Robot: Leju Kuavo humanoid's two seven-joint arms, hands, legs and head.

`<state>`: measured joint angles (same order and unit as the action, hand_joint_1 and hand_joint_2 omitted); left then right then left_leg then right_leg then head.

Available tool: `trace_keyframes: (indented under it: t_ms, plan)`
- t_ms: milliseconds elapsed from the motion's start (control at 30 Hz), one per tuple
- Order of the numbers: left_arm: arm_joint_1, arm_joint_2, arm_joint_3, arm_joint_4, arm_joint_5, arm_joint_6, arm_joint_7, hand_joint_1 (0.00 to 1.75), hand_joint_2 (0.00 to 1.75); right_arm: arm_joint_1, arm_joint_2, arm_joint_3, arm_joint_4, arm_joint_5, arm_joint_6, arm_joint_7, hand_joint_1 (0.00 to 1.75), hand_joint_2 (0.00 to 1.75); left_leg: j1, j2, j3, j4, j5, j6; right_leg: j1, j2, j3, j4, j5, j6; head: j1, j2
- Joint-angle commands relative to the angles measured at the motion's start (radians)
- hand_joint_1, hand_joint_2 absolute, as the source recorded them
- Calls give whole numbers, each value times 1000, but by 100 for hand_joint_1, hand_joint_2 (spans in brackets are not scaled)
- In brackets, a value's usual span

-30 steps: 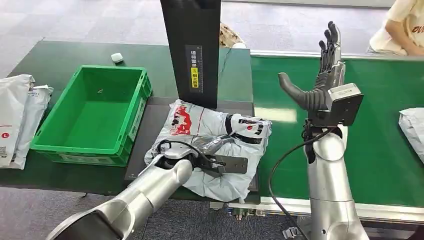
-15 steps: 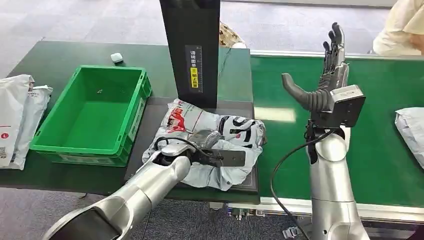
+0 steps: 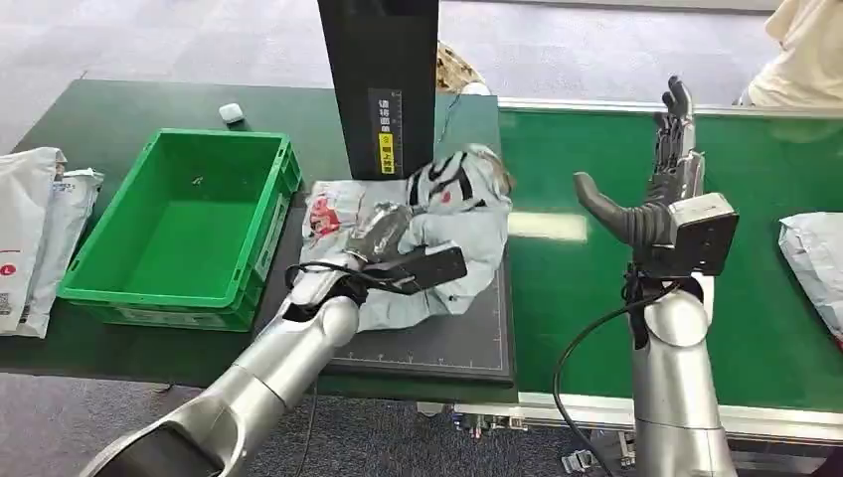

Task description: Moved the parcel from conveyor to table for the left to box.

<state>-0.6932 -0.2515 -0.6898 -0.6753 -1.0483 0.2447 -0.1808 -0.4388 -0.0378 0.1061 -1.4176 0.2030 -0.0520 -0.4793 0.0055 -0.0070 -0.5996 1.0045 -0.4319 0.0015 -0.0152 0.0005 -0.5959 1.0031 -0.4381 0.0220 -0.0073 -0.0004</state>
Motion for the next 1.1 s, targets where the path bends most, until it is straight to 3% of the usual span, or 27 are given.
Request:
trace_keyframes:
  t_ms: [33, 233, 600, 667, 900, 933, 1100]
  plan:
    - [59, 141, 162, -385, -10, 111, 3, 175, 175, 79, -24, -36, 223, -51, 90, 169, 0, 175, 1, 2, 3, -2, -1, -1, 1, 2, 3, -2, 0, -1, -1, 0]
    - [63, 166, 200, -409, -108, 160, 57, 175, 175, 152, 21, -15, 310, -29, 121, 316, 0, 175, 1, 2, 3, -2, -1, -1, 2, 1, 3, -2, 0, -2, -1, 0]
    - [23, 213, 307, -387, -277, 199, 138, 175, 175, 176, 46, -13, 294, 47, 138, 351, 0, 175, 1, 3, 1, -1, -1, -1, 1, 3, 0, -1, 0, -2, -1, 0]
    - [9, 220, 337, -356, -343, 169, 215, 175, 175, 166, 45, -7, 294, 53, 150, 348, 0, 175, 1, 3, 1, -1, -1, -1, 1, 2, 0, -1, 0, -2, -1, 0]
    - [-117, 232, 425, -49, -454, 47, 341, 175, 175, 130, 52, 9, 312, 58, 169, 346, 0, 175, 1, 4, 3, -2, 0, -1, 1, 3, 2, -1, 0, -2, 0, 0]
    - [-140, 228, 442, 25, -470, -21, 387, 175, 175, 127, 53, 11, 315, 61, 171, 347, 0, 175, 1, 3, 2, -1, 0, -1, 1, 3, 1, 0, 0, -2, -1, 0]
    - [-174, 243, 469, 211, -477, -120, 418, 175, 175, 96, 61, 24, 338, 70, 171, 339, 0, 175, 1, 5, 4, -3, 0, -1, 1, 4, 2, -2, 0, -2, -1, 0]
